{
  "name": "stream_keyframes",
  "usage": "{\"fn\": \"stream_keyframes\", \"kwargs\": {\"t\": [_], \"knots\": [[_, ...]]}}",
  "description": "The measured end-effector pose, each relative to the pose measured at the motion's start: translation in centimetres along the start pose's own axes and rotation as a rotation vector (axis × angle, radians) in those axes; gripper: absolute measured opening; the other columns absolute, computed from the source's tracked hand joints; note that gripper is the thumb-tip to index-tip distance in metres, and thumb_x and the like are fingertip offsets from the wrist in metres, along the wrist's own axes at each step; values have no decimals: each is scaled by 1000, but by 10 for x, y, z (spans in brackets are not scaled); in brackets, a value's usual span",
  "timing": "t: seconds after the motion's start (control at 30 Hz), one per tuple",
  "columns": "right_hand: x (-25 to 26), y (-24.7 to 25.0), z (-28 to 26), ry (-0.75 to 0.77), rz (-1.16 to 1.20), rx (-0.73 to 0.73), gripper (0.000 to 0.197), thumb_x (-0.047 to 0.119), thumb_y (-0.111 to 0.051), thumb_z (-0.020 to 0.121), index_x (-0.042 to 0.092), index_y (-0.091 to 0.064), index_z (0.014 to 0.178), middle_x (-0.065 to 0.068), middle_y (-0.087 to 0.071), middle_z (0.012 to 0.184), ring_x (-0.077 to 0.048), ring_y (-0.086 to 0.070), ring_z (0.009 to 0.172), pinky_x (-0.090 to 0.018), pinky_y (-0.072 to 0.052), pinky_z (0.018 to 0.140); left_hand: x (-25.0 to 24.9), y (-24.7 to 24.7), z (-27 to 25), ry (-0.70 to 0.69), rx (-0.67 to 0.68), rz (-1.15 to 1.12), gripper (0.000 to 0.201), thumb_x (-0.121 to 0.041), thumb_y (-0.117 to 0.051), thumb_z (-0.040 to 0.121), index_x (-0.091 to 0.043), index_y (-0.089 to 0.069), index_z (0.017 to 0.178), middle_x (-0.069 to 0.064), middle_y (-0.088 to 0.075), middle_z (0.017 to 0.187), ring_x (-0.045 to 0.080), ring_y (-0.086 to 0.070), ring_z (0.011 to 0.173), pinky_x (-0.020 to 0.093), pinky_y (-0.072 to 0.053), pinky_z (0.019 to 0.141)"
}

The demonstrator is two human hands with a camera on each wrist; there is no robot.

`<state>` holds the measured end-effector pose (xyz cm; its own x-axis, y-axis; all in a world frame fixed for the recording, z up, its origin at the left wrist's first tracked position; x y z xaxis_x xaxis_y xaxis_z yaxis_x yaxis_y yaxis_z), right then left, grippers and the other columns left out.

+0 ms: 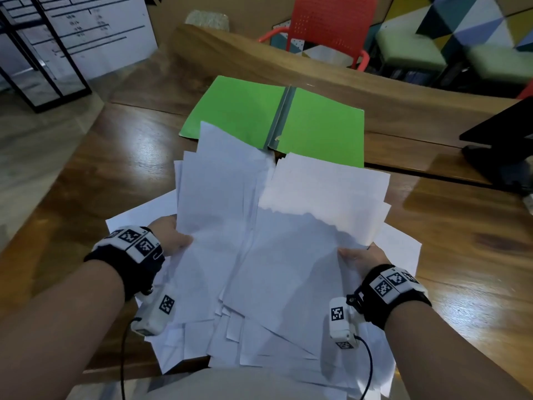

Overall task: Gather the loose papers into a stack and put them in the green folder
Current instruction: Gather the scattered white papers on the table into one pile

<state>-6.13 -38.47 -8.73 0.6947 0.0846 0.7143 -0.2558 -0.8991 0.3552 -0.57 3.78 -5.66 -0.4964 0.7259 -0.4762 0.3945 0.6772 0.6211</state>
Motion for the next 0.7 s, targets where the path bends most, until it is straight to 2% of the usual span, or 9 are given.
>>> {"fn": "stream_keyframes", "kwargs": {"t": [0.1, 0.17, 0.2, 0.27, 0.37, 0.5, 0.6, 0.63, 0.7], "knots": [[7, -5, -4, 8, -37, 12, 43, 13, -76, 74, -2, -61, 112, -18, -67, 106, -36, -64, 99, -47, -49, 96, 7, -5, 1, 31, 47, -248, 21, -7, -68, 72, -16, -64, 91, 20, -64, 118, 39, -61, 104, 53, -47, 97], [13, -18, -7, 31, -63, 21, 43, 13, -76, 74, -1, -60, 112, -16, -66, 108, -34, -63, 99, -45, -49, 95, 1, -16, 0, -11, 41, -315, 34, -13, -67, 76, -13, -61, 109, 19, -61, 124, 38, -58, 111, 49, -44, 100], [15, -27, -10, 41, -50, 32, 45, 12, -76, 73, -2, -59, 113, -17, -66, 111, -35, -63, 101, -46, -49, 96, -8, -21, -3, -45, 30, -312, 46, -20, -67, 78, -11, -55, 121, 15, -58, 128, 35, -56, 115, 41, -43, 100], [21, -47, -16, 79, -29, 53, 47, 7, -73, 75, -2, -57, 118, -19, -64, 116, -36, -62, 105, -48, -49, 96, -17, -28, -9, -74, -21, -266, 54, -31, -63, 84, -10, -47, 131, 13, -56, 130, 32, -53, 119, 29, -37, 91], [34, -77, -28, 154, -30, 138, 45, 1, -65, 80, 4, -52, 123, -12, -61, 115, -31, -59, 110, -44, -47, 97, -17, -34, -11, -82, -54, -296, 60, -37, -71, 75, -8, -51, 125, 14, -60, 118, 30, -56, 108, 30, -36, 83], [46, -103, -42, 199, -72, 238, 49, 3, -67, 79, 9, -48, 124, -9, -60, 120, -28, -59, 109, -43, -46, 99, -2, -37, -7, -27, -20, -315, 47, -19, -79, 67, -6, -60, 109, 10, -67, 99, 26, -60, 89, 33, -45, 80], [47, -70, -36, 199, -98, 88, 46, 7, -67, 79, 11, -52, 122, -9, -59, 122, -28, -58, 106, -40, -47, 98, -2, -36, -7, -22, -15, -299, 41, -15, -77, 70, -9, -59, 106, 6, -63, 91, 25, -57, 85, 32, -43, 79], [44, -43, -32, 178, -169, -38, 47, 12, -66, 79, 14, -53, 124, -8, -56, 124, -29, -56, 107, -37, -46, 97, -1, -36, -5, -21, -18, -296, 42, -16, -77, 70, -8, -59, 108, 7, -62, 94, 25, -56, 87, 32, -43, 80], [26, 21, -34, -7, -400, -318, 55, 27, -64, 76, 23, -48, 129, -12, -49, 131, -36, -51, 115, -42, -45, 98, 1, -36, -3, -27, -22, -279, 46, -19, -77, 69, -8, -59, 110, 8, -63, 99, 26, -58, 90, 33, -43, 81]]}}
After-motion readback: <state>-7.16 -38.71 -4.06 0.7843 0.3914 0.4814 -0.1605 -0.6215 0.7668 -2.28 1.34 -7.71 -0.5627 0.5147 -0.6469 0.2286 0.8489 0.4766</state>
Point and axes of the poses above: each hand's wrist, its own z-axis towards the middle knuckle, its own y-axis out of the back of the hand, x = y × z, the point moved 9 cm from there along z, towards the middle knuckle
